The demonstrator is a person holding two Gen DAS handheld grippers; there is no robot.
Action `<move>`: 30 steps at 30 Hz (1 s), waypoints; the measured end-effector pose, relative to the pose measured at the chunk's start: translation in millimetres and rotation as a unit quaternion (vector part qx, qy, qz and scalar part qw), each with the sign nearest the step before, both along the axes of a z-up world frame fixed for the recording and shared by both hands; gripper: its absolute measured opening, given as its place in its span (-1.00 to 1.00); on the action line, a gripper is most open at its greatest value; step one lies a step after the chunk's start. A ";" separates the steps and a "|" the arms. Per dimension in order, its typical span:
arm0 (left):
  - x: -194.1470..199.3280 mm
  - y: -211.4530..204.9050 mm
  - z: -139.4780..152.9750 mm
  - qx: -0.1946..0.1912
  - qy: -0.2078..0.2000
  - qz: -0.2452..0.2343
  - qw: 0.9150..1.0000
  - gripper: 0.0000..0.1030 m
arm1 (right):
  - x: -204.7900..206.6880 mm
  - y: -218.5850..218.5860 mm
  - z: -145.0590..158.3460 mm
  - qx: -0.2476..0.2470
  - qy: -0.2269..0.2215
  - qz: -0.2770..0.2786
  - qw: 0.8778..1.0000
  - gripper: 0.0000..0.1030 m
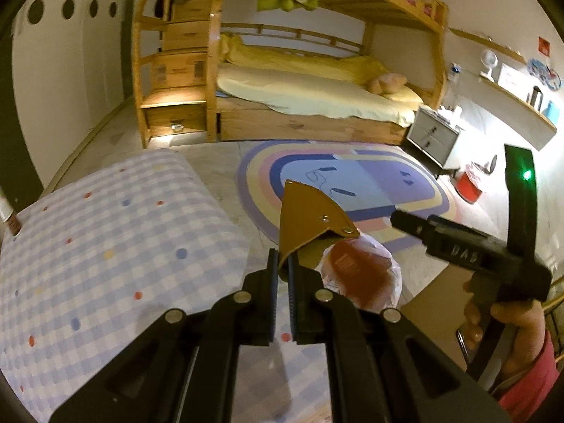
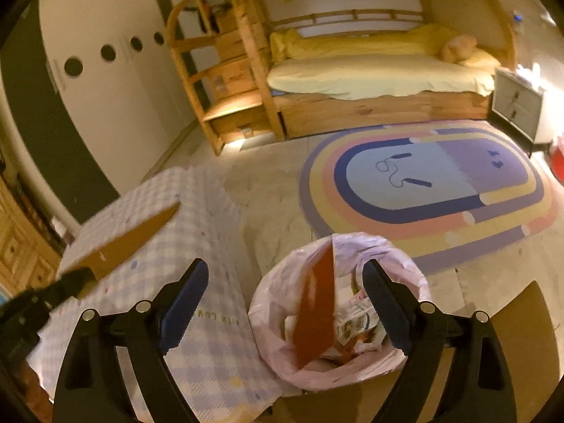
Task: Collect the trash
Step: 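Drop the red box and brown sheath into the trash bag with both tools, then move both open tools back over the cleared table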
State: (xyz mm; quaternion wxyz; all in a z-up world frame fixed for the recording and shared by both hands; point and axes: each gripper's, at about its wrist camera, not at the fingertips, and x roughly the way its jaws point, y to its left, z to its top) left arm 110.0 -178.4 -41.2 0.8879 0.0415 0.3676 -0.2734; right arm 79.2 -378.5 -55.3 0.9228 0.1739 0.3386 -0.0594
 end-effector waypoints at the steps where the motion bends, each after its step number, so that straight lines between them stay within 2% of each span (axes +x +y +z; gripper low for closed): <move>1: 0.5 -5.1 -2.1 0.002 0.002 -0.004 1.000 -0.93 | -3.9 -4.0 -0.1 0.004 -0.003 -0.003 1.000 0.72; 11: 17.7 -72.5 -24.0 0.011 0.037 -0.062 0.997 -0.92 | -28.0 -42.2 9.7 0.024 -0.034 -0.052 0.998 0.72; 13: 21.6 -82.6 -27.5 0.009 0.047 -0.070 0.996 -0.69 | -34.1 -51.3 14.2 0.028 -0.041 -0.063 0.997 0.72; 14: 22.9 -86.9 -28.6 0.008 0.048 -0.073 0.996 -0.25 | -36.4 -54.1 15.9 0.029 -0.044 -0.067 0.996 0.72; 15: 22.9 -89.1 -29.2 0.009 0.047 -0.073 0.996 0.01 | -39.3 -57.0 18.4 0.029 -0.046 -0.070 0.996 0.72; 20: 11.8 -79.6 -24.5 0.018 0.024 -0.067 0.997 0.11 | -46.4 -54.6 26.3 0.025 -0.046 -0.067 0.996 0.72; 25: -3.1 -39.6 -5.8 0.015 -0.004 -0.024 1.000 0.22 | -52.9 -38.4 34.9 0.020 -0.038 -0.046 0.998 0.72; 28: -15.1 -10.2 11.0 0.013 -0.024 0.006 1.000 0.35 | -58.6 -21.7 44.2 0.016 -0.037 -0.029 0.999 0.72; 30: -23.7 15.0 24.4 0.003 -0.031 0.031 0.999 0.55 | -61.8 -7.3 50.3 0.014 -0.036 -0.013 0.999 0.73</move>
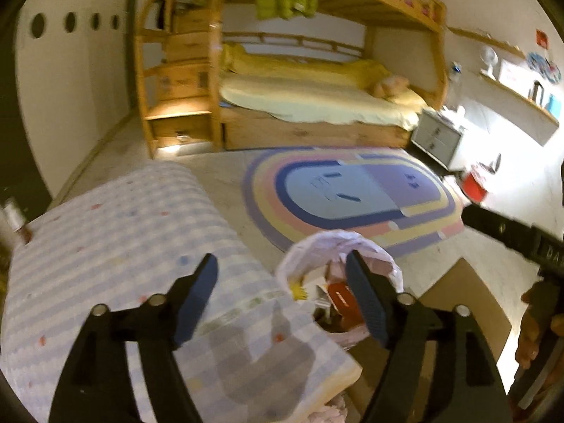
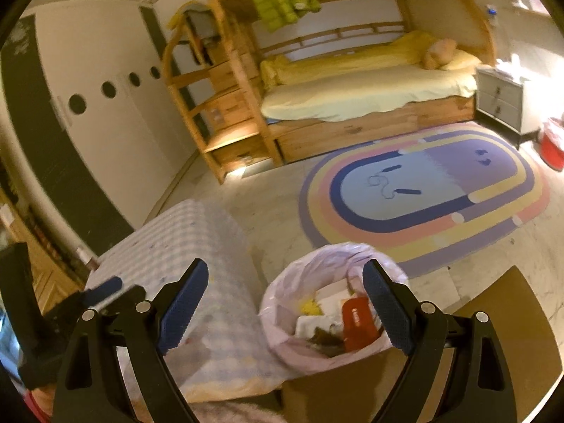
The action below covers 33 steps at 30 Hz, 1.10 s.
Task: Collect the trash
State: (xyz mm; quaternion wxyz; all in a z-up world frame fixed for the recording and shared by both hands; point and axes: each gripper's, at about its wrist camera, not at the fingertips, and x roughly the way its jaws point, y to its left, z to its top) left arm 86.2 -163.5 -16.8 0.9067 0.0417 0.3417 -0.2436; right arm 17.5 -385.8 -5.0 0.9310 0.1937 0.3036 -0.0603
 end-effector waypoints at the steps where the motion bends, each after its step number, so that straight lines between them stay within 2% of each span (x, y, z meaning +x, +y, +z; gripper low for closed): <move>1: -3.0 7.6 4.8 -0.003 -0.003 0.008 1.000 0.59 | -2.1 9.3 4.1 -0.002 0.000 0.010 1.000 0.73; 4: -17.3 37.4 24.9 -0.009 -0.018 0.040 0.999 0.86 | -8.6 35.2 17.2 -0.011 -0.006 0.038 0.999 0.74; 8: -36.4 72.2 43.3 0.009 -0.018 0.070 0.997 0.87 | -13.9 71.2 33.7 -0.023 -0.007 0.087 0.996 0.77; 11: -46.8 95.3 49.1 0.028 -0.008 0.103 0.994 0.87 | -13.8 95.8 43.2 -0.029 -0.002 0.130 0.991 0.77; 15: -64.8 126.1 53.9 0.035 0.002 0.140 0.990 0.87 | -18.3 130.4 58.1 -0.043 -0.011 0.170 0.984 0.78; 21: -99.1 172.3 67.0 0.057 -0.008 0.217 0.974 0.87 | -26.8 173.5 76.8 -0.066 -0.007 0.232 0.970 0.80; 24: -113.4 190.8 74.5 0.066 -0.008 0.245 0.967 0.87 | -35.1 189.2 84.4 -0.079 -0.014 0.248 0.965 0.80; 33: -152.2 218.4 83.4 0.066 0.000 0.279 0.958 0.87 | -68.8 217.2 104.6 -0.113 -0.031 0.272 0.955 0.80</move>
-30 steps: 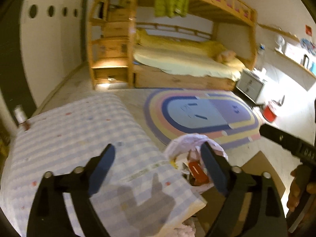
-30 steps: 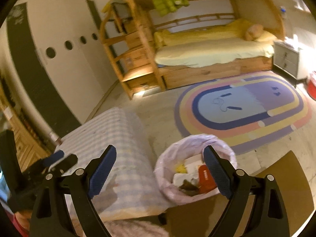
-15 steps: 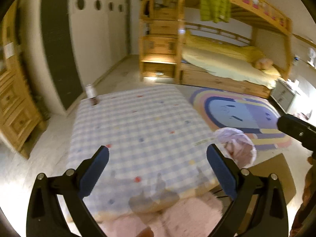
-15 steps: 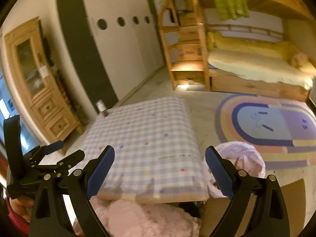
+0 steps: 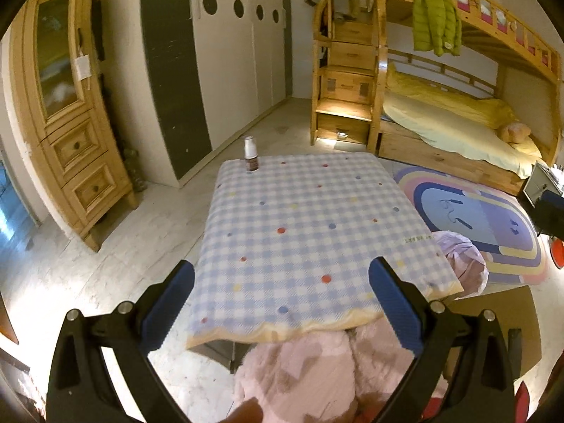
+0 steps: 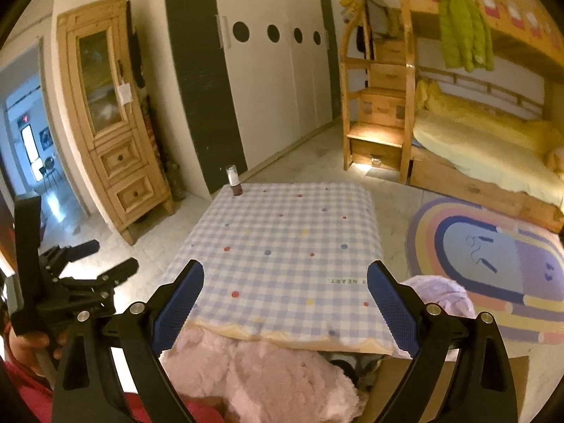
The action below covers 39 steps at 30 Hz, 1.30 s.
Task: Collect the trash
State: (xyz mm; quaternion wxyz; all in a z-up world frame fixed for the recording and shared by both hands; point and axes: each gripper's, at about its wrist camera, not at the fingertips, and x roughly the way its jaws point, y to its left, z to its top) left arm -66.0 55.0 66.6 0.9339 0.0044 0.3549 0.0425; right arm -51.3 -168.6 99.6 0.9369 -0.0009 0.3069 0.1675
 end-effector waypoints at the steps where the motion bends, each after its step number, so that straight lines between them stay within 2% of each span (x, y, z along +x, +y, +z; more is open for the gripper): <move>1: -3.8 2.7 0.4 0.002 0.000 0.005 1.000 0.87 | -4.1 1.2 0.8 -0.007 -0.001 0.000 1.000 0.82; 5: -11.0 6.1 2.1 0.003 0.000 0.009 1.000 0.87 | -11.8 6.0 1.3 -0.021 -0.001 -0.006 1.000 0.82; 39: -8.6 -5.9 8.1 0.020 -0.001 -0.003 1.000 0.87 | -16.5 -7.7 -3.5 -0.005 0.004 -0.014 1.000 0.82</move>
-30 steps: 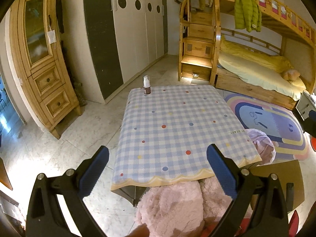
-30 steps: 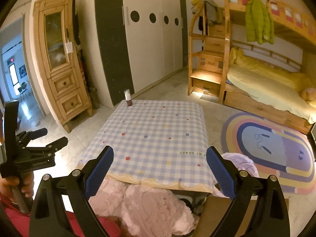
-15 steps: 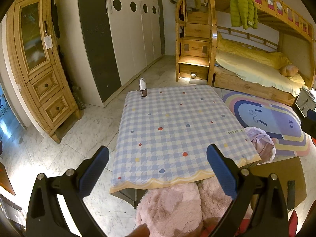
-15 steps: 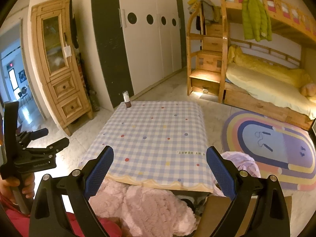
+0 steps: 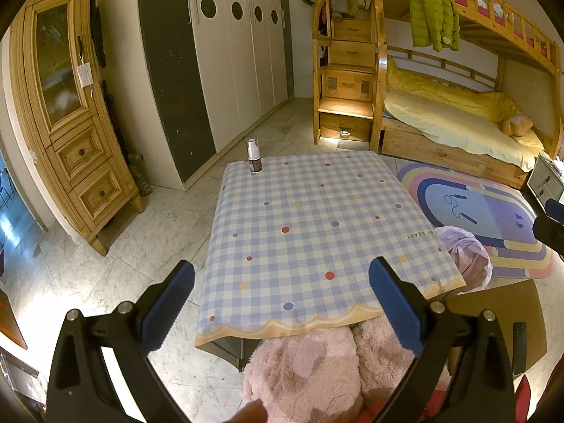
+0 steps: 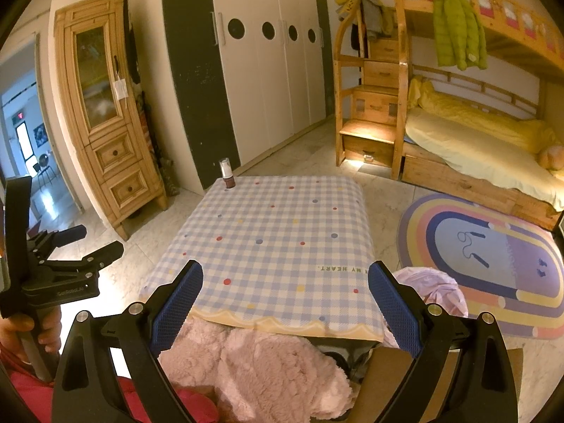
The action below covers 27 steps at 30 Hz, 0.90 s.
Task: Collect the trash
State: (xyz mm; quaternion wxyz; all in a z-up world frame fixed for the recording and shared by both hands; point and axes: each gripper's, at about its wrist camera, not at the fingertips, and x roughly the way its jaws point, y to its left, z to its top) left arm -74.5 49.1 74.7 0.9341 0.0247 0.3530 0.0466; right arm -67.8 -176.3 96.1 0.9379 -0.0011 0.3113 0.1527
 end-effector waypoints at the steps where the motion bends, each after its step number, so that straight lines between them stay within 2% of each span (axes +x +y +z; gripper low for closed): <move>1: 0.1 0.0 0.0 0.000 0.000 0.000 1.000 0.87 | -0.1 0.1 0.1 0.000 0.000 0.000 1.000 0.82; 27: 2.0 -2.0 -3.5 -0.004 0.003 0.005 1.000 0.87 | 0.3 1.4 0.0 0.001 0.002 0.001 1.000 0.82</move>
